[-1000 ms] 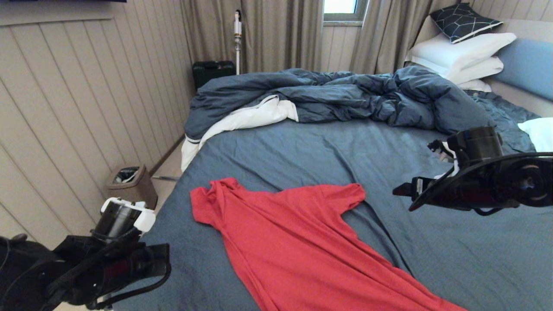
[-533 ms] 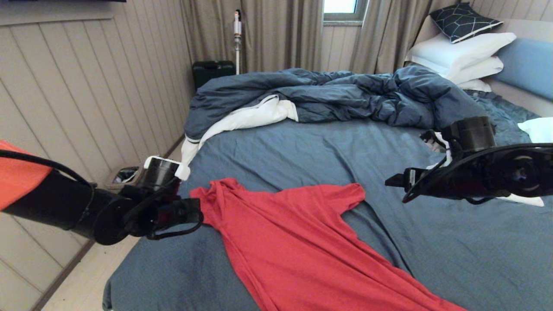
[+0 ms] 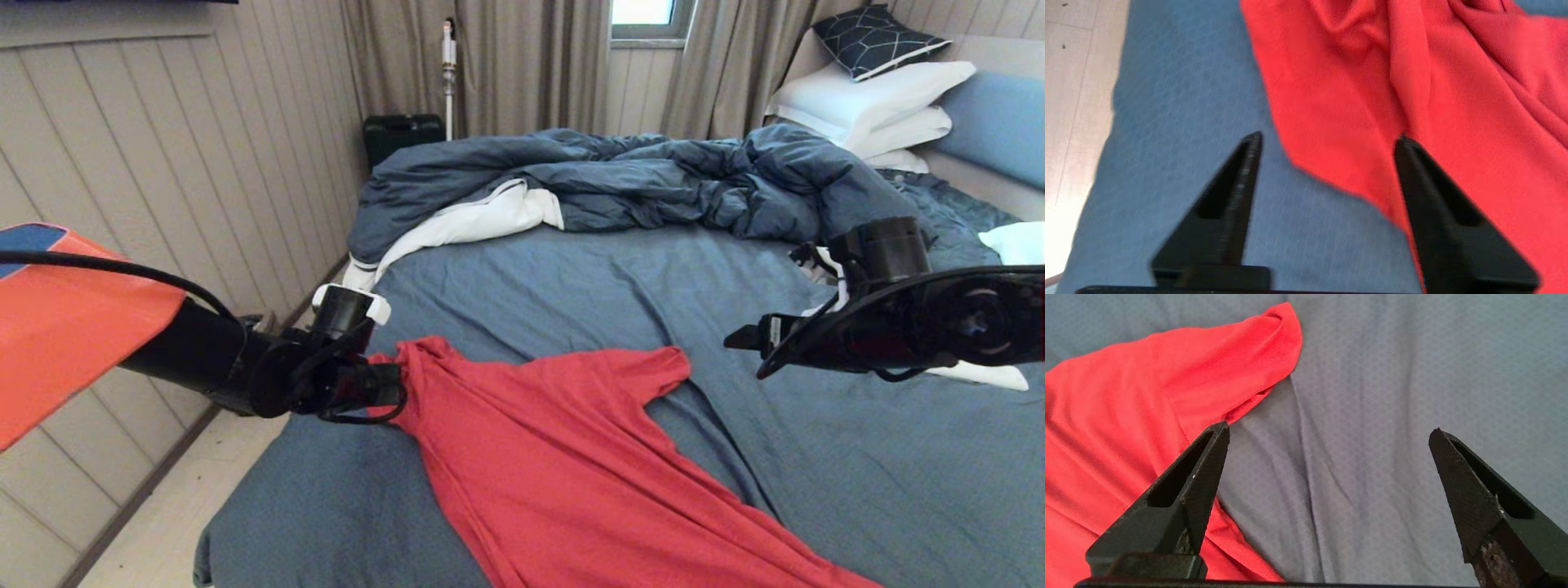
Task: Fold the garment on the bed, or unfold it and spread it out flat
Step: Unford the red T-shirt
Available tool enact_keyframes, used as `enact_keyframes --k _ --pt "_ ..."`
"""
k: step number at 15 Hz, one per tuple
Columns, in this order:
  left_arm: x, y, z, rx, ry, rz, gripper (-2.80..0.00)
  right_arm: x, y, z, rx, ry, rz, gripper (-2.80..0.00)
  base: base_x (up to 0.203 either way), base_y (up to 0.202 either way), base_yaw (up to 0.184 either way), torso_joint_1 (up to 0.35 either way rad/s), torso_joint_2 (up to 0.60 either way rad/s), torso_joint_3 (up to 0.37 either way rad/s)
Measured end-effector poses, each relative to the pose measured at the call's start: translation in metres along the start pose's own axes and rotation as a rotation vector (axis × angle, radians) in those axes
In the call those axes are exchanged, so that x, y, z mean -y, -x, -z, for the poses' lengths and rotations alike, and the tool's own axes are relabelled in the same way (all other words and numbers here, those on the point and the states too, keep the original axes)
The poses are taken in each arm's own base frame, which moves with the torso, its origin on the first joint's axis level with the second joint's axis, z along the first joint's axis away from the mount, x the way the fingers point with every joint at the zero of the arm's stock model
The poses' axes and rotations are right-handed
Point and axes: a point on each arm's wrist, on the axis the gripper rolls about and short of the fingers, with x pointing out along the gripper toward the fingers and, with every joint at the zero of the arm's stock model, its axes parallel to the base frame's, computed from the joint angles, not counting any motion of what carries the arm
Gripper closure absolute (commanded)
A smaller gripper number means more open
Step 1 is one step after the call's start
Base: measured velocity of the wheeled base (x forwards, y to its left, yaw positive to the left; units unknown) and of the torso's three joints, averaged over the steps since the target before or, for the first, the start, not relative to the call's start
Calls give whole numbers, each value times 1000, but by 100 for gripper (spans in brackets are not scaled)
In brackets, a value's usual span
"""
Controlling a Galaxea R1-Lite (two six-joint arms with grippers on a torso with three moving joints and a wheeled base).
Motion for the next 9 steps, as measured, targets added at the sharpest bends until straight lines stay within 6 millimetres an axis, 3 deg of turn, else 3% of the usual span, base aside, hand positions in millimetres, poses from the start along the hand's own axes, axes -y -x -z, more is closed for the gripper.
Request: enact_keyframes --k 9 --pt "-5 -53 -12 -27 8 -170 -280 0 -6 6 -27 2 2 -280 0 0 0 0 0 0"
